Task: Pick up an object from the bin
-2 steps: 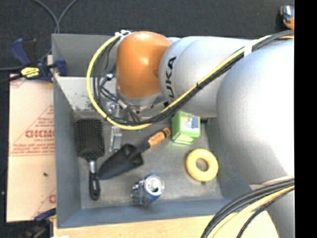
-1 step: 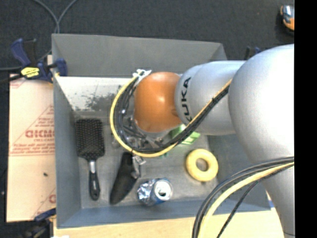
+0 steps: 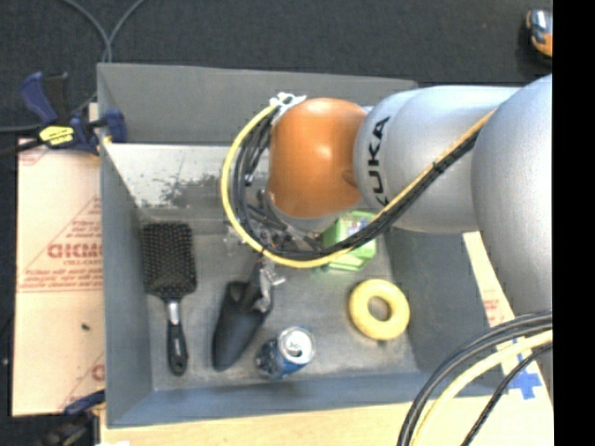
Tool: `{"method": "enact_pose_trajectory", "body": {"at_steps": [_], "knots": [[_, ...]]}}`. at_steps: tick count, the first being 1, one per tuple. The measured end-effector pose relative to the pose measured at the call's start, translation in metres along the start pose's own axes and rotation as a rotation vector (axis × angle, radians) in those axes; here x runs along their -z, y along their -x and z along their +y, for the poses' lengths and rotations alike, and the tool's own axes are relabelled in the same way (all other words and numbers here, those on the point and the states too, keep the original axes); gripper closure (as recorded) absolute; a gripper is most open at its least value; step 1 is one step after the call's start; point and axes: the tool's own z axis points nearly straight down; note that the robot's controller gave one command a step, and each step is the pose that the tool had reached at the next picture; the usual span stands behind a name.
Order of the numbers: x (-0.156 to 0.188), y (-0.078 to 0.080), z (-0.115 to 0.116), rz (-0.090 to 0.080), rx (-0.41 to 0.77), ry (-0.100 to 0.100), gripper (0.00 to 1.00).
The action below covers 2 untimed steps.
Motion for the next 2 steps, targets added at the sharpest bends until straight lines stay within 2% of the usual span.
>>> {"method": "enact_pose_trajectory", "body": {"at_steps": [1, 2], "knots": [[-0.035, 0.012, 0.011, 0.007, 0.405, 0.006, 0.0], [-0.065, 0.001, 0.002, -0.003, 0.518, -0.003, 0.0]]}}
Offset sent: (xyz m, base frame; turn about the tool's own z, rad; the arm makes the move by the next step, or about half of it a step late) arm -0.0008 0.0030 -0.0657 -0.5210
